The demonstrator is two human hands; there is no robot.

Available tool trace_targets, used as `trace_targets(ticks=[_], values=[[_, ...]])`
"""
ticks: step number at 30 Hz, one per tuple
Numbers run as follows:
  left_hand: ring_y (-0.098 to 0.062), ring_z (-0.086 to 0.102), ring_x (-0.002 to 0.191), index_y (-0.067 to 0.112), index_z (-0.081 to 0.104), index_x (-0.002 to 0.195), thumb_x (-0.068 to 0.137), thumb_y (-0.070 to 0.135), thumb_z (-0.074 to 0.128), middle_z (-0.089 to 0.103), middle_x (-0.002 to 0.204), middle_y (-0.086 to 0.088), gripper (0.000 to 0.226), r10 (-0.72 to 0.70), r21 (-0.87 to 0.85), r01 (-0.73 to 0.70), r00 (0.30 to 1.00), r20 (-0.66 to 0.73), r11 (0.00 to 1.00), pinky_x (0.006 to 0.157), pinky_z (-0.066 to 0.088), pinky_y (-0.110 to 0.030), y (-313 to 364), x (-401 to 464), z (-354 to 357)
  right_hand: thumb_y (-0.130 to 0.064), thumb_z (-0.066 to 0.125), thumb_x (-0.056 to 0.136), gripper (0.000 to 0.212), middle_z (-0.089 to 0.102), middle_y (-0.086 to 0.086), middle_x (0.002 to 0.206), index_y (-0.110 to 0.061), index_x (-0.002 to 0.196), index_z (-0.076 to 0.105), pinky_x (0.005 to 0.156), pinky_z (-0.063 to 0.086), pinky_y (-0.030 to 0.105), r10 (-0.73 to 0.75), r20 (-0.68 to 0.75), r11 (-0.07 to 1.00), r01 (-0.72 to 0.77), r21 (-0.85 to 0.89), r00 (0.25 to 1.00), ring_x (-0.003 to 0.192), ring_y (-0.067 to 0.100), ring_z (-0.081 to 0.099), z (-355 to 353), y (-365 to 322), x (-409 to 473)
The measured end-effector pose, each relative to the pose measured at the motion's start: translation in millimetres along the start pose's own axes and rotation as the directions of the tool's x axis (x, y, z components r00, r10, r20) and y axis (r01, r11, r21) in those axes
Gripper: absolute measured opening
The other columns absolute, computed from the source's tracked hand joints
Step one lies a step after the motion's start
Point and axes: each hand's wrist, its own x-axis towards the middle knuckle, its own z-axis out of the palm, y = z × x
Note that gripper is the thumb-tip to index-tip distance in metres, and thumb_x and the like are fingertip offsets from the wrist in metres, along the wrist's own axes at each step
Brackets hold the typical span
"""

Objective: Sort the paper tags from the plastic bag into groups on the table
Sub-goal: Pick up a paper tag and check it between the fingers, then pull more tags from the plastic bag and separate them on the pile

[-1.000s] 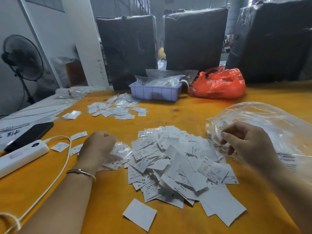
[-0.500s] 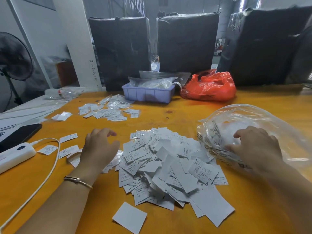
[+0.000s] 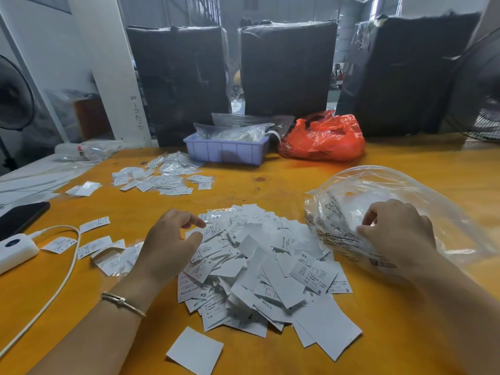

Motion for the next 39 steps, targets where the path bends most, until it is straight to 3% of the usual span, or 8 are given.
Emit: trace_targets(ticks=[4, 9, 18, 26, 28, 30, 33, 39], values=[[0.006, 0.049, 0.096, 0.038, 0.061, 0.086, 0.090, 0.010, 0.063, 0.053, 0.104, 0.019, 0.029, 0.018, -0.022, -0.018, 1.000, 0.005, 1.000, 0.071, 0.039, -0.016, 3, -1, 0, -0.047, 0.064, 0.087, 0.042, 0.060, 0.004, 0.114, -0.017, 0.113, 0.053, 0.091, 0.037, 0.039, 0.036, 0.108, 0.997, -0.028, -0.071, 0.993, 0.111, 0.028, 0.053, 0, 0, -1], [-0.006, 0.052, 0.101, 0.032, 0.065, 0.091, 0.090, 0.009, 0.063, 0.054, 0.104, 0.015, 0.023, 0.021, -0.022, -0.021, 1.000, 0.014, 1.000, 0.071, 0.040, -0.018, 6, -3, 2, -0.026, 0.071, 0.086, 0.011, 0.063, -0.005, 0.080, -0.017, 0.081, 0.067, 0.087, 0.045, 0.040, 0.014, 0.121, 0.975, -0.040, 0.219, 0.993, 0.086, 0.023, 0.059, -2, 0, 0], [-0.007, 0.052, 0.102, 0.027, 0.068, 0.094, 0.090, 0.008, 0.063, 0.055, 0.105, 0.014, 0.020, 0.028, -0.032, -0.028, 1.000, 0.012, 0.999, 0.072, 0.040, -0.014, 13, -6, 3, -0.014, 0.060, 0.094, 0.030, 0.056, 0.013, 0.063, -0.008, 0.065, 0.062, 0.059, 0.030, 0.034, -0.111, -0.399, 0.958, 0.205, 0.201, 0.910, 0.063, 0.035, 0.046, 6, 5, 4], [0.006, 0.051, 0.104, 0.030, 0.067, 0.094, 0.090, 0.011, 0.066, 0.058, 0.106, 0.017, 0.020, 0.102, -0.092, -0.101, 0.995, 0.004, 0.991, 0.073, 0.041, -0.012, 24, -12, 6, -0.018, 0.066, 0.091, 0.018, 0.066, 0.016, 0.091, -0.005, 0.100, 0.074, 0.072, 0.042, 0.035, -0.206, -0.708, 0.850, 0.482, 0.212, 0.675, 0.085, 0.036, 0.057, -1, -6, -6], [0.003, 0.056, 0.099, 0.029, 0.069, 0.095, 0.091, 0.017, 0.067, 0.062, 0.103, 0.017, 0.013, 0.144, -0.140, -0.142, 0.990, 0.005, 0.980, 0.070, 0.045, -0.012, 30, -15, 7, -0.021, 0.068, 0.088, 0.014, 0.069, 0.006, 0.074, -0.009, 0.090, 0.075, 0.065, 0.048, 0.029, -0.150, -0.527, 0.549, 0.513, 0.659, 0.837, 0.070, 0.021, 0.062, -3, -18, -19], [-0.002, 0.063, 0.087, 0.028, 0.071, 0.094, 0.092, 0.027, 0.068, 0.070, 0.092, 0.013, 0.004, 0.157, -0.230, -0.143, 0.986, 0.047, 0.963, 0.068, 0.052, -0.021, 36, -18, 7, -0.028, 0.068, 0.080, 0.018, 0.067, 0.006, 0.061, -0.012, 0.079, 0.075, 0.054, 0.047, 0.021, -0.231, -0.162, 0.228, 0.215, 0.950, 0.959, 0.055, 0.012, 0.057, -1, -35, -36], [-0.006, 0.069, 0.080, 0.027, 0.072, 0.097, 0.086, 0.048, 0.063, 0.075, 0.089, 0.012, 0.025, 0.178, -0.380, -0.089, 0.962, 0.207, 0.921, 0.064, 0.053, -0.023, 47, -22, 5, -0.035, 0.067, 0.074, 0.027, 0.066, 0.009, 0.059, -0.009, 0.075, 0.073, 0.050, 0.043, 0.021, -0.411, 0.134, 0.210, -0.049, 0.977, 0.902, 0.050, 0.012, 0.053, 11, -49, -53], [-0.015, 0.070, 0.080, 0.017, 0.075, 0.099, 0.085, 0.031, 0.073, 0.075, 0.088, 0.000, 0.020, 0.267, -0.479, -0.030, 0.860, 0.435, 0.877, 0.066, 0.054, -0.021, 60, -29, 10, -0.033, 0.067, 0.082, 0.023, 0.068, 0.011, 0.060, -0.014, 0.069, 0.071, 0.051, 0.043, 0.020, -0.557, 0.160, 0.278, 0.001, 0.960, 0.815, 0.053, 0.014, 0.057, 16, -63, -69]])
